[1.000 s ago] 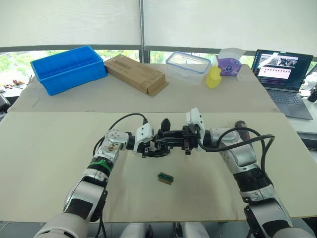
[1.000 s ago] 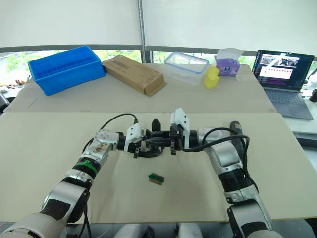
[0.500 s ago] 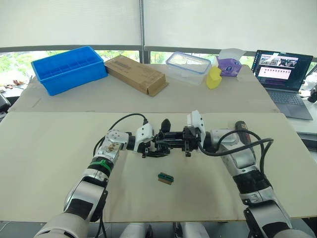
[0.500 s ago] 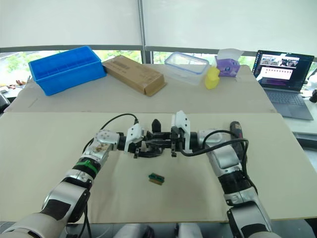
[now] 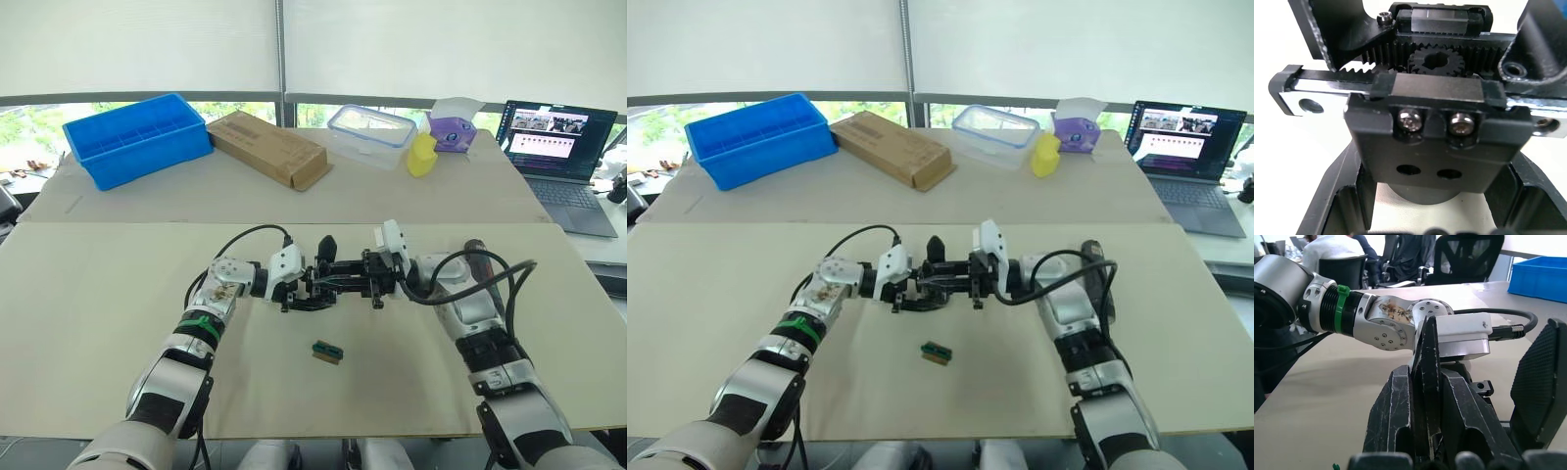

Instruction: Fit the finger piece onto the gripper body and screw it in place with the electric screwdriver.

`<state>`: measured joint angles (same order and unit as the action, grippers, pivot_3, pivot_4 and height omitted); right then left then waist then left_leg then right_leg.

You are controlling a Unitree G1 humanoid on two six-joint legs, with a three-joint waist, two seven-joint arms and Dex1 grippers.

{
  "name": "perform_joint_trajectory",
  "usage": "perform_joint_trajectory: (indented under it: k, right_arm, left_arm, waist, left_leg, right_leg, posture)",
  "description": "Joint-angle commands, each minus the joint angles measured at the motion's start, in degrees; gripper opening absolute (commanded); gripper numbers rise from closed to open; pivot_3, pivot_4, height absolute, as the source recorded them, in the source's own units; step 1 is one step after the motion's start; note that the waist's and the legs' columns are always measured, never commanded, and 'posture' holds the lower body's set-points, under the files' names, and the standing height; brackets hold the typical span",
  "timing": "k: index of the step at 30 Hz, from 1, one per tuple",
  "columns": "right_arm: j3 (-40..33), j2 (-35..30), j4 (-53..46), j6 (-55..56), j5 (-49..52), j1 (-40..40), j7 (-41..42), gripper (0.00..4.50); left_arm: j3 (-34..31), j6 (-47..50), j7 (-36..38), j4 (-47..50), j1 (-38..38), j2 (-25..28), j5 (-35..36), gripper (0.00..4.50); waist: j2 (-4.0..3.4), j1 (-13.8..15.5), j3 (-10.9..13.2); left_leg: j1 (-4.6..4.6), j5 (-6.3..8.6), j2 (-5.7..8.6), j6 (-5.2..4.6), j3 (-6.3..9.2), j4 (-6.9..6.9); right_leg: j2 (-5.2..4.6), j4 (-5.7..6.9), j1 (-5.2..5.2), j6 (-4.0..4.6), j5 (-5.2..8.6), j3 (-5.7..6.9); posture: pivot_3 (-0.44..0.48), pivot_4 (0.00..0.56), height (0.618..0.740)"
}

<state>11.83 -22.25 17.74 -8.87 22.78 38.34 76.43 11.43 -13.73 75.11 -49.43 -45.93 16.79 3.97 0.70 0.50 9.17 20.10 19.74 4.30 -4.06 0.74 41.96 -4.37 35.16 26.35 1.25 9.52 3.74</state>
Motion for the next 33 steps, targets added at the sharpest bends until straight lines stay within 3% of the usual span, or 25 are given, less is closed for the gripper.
perform_joint_trajectory:
  k: [1,7,12,21,33]
  right_arm:
    - [5.2,-1.8,5.0,-4.9,-5.9,-2.2,0.8,0.33]
    - [2.3,0.7,2.6,-2.1,-6.4,-7.4,-8.0,0.33]
    - [3.2,-0.8,-0.6,-4.2,-6.3,-9.0,-7.5,0.33]
    - [5.0,-2.7,7.7,-1.5,-7.9,-3.2,-4.5,0.33]
    - [3.7,-3.1,-3.5,-5.0,-4.3,-8.2,-6.0,0.33]
  left_arm:
    - [-1.1,-0.5,0.4,1.9,-1.2,0.2,1.0,2.34]
    - [-1.3,-0.4,0.1,2.0,-1.1,0.4,1.0,2.34]
    - [-1.4,-0.4,0.2,2.1,-0.9,0.5,0.9,2.34]
    - [-1.2,-0.4,0.2,2.7,-0.4,0.4,0.8,2.34]
    - [-1.3,-0.4,-0.3,3.0,-0.4,0.3,0.8,2.34]
  waist:
    - [0.00,0.0,-0.1]
    - [-0.20,-0.1,-0.5]
    - [-0.43,-0.2,-0.6]
    - [-0.43,-0.3,-0.6]
    - [-0.43,0.0,-0.7]
  left_leg:
    - [0.00,0.00,0.00,0.00,0.01,0.00]
    - [-0.17,0.00,-0.03,0.01,0.03,-0.02]
    - [-0.23,0.01,-0.03,0.01,0.02,-0.09]
    - [-0.24,0.01,-0.04,0.00,0.01,-0.10]
    - [-0.23,0.03,-0.05,-0.02,0.02,-0.12]
  right_leg:
    - [-0.01,0.00,0.00,0.00,0.00,0.00]
    - [0.00,0.03,-0.11,0.00,0.00,-0.02]
    - [0.01,0.04,-0.10,0.00,0.00,-0.06]
    - [0.01,0.02,-0.12,0.00,0.00,-0.08]
    - [0.01,-0.02,-0.12,0.00,0.01,-0.09]
  posture:
    - [0.000,0.150,0.740]
    - [0.000,0.150,0.740]
    - [0.000,0.150,0.740]
    - [0.000,0.150,0.740]
    - [0.000,0.150,0.740]
